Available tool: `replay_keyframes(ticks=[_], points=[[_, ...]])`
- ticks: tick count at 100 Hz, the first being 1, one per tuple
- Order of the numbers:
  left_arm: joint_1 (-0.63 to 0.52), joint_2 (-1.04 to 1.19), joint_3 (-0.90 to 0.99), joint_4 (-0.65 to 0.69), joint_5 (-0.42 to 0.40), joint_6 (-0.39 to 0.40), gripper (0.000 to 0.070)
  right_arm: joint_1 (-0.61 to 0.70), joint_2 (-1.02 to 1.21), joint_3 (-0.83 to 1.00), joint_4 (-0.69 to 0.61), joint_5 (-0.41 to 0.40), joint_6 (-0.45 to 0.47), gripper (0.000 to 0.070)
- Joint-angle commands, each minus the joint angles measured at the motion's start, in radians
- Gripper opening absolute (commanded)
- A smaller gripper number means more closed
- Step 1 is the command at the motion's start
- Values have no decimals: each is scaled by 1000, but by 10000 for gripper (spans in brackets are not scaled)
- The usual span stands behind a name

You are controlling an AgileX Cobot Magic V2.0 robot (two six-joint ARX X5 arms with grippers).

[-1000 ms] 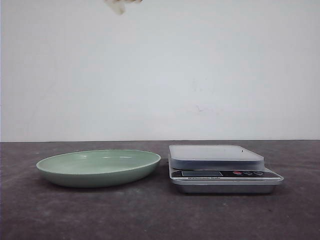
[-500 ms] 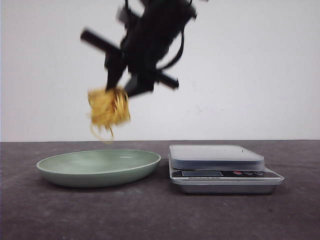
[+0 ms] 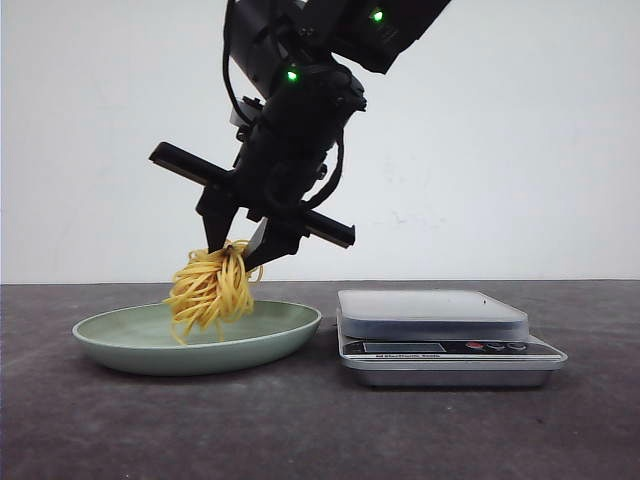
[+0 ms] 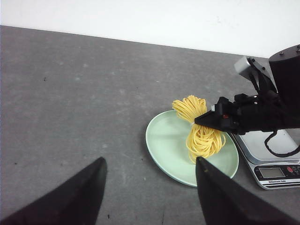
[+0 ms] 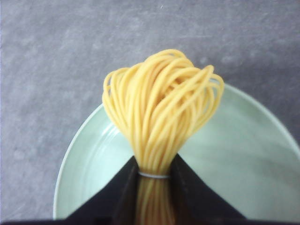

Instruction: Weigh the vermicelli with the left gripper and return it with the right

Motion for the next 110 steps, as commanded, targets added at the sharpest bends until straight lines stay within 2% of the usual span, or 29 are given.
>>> replay_keyframes(ticks=[1, 24, 45, 51, 61, 67, 72, 84, 95, 110], points=[[-5, -2, 13, 6, -14, -5, 350, 26, 15, 23, 11, 15, 27, 0], [-5, -2, 13, 5, -13, -4, 350, 57, 15, 23, -1, 72, 27, 0], [-5, -2, 13, 4, -13, -3, 350, 57, 15, 23, -9, 76, 26, 11], [-5, -2, 13, 4, -13, -2, 350, 57, 15, 23, -8, 76, 23, 41], [-5, -2, 13, 4, -13, 0, 350, 55, 15, 23, -3, 86, 2, 155], [-5, -2, 13, 3, -13, 0, 350, 47, 15, 23, -1, 85, -4, 180], [-5, -2, 13, 4, -13, 0, 350, 40, 14, 23, -2, 73, -5, 196], [-5, -2, 13, 6, -13, 1, 350, 20, -3, 24, -3, 35, -19, 313], [-5, -2, 13, 5, -13, 13, 350, 17, -39, 24, 0, 34, -72, 338], [-5, -2, 13, 5, -13, 16, 350, 3, -167, 32, -21, 66, -240, 338]])
